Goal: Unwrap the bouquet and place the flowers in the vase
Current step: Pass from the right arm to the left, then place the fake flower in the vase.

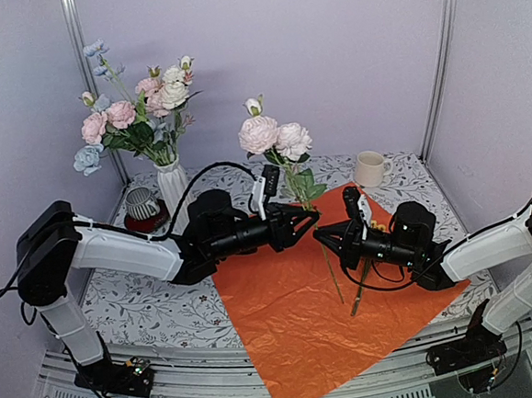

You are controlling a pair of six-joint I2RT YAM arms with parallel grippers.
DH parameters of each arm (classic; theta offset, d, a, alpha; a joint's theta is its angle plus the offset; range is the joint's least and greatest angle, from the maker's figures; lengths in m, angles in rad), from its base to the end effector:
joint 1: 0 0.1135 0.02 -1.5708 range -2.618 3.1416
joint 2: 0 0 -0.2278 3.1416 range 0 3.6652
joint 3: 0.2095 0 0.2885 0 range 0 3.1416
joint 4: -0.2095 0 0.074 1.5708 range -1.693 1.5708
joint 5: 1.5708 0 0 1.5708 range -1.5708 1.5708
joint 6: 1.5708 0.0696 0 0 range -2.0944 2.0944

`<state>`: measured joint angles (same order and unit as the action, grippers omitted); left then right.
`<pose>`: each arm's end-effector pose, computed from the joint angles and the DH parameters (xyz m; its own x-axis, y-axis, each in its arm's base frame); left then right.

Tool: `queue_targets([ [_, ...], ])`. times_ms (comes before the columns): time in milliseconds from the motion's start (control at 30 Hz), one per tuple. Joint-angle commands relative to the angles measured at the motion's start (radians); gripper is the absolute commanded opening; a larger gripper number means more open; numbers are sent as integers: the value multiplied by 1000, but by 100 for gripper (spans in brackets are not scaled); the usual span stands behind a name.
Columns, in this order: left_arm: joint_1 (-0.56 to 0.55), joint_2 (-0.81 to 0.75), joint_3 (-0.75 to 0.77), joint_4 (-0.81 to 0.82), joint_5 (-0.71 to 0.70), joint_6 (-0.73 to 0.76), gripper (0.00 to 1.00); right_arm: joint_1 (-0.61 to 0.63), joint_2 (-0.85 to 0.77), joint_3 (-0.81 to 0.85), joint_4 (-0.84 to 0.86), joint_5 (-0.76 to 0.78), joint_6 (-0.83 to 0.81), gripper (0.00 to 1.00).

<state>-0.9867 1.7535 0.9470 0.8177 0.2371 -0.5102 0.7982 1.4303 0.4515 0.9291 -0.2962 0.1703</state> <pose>0.2299 -0.3774 0.1769 -0.4539 -0.1742 -0.8739 0.8236 0.2922 -0.4860 0.2198 0.2546 0.1314 -0.1847 0.0427 -0.9819 -0.8697 0.4582 0.1836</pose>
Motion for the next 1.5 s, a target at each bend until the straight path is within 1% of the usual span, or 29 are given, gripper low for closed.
queue_targets([
  [0, -13, 26, 43, 12, 25, -5, 36, 1, 17, 33, 28, -19, -6, 2],
  [67, -13, 31, 49, 5, 28, -7, 30, 0, 18, 35, 26, -22, -7, 3],
  [233, -13, 39, 58, -3, 34, -7, 8, 0, 21, 36, 23, -29, -9, 3],
  [333, -13, 32, 54, -7, 29, -7, 0, 1, 22, 40, 19, -25, -14, 8],
  [400, -13, 19, 44, -13, 18, -2, 0, 0, 24, 40, 15, -24, -16, 17],
  [433, -11, 6, 41, -22, 11, 1, 0, 1, 22, 39, 14, -24, -18, 25],
  [567, -9, -37, 23, -60, -19, 19, 0, 1, 7, 26, 20, -14, -23, 43],
  [633, -5, -58, 16, -86, -32, 34, 0, 0, -5, 14, 28, 5, -24, 56],
  [700, -3, -84, 15, -131, -51, 60, 0, -1, -18, 2, 35, 25, -24, 65],
  [767, 0, -116, 14, -188, -78, 86, 0, -2, -29, -11, 44, 40, -24, 73],
  [833, 10, -155, 15, -254, -112, 100, 0, -3, -40, -20, 52, 63, -23, 81],
  [900, 28, -199, 23, -334, -141, 104, 0, -3, -47, -30, 57, 87, -20, 91],
  [967, 50, -246, 28, -415, -157, 110, 0, -2, -52, -34, 57, 117, -17, 100],
  [1133, 115, -379, 30, -545, -193, 146, 0, -3, -52, -33, 50, 151, -15, 99],
  [1300, 211, -489, 41, -655, -201, 171, 0, -4, -48, -27, 40, 186, -12, 99],
  [1467, 288, -579, 121, -791, -265, 260, 0, -3, -44, -25, 36, 195, -12, 99],
])
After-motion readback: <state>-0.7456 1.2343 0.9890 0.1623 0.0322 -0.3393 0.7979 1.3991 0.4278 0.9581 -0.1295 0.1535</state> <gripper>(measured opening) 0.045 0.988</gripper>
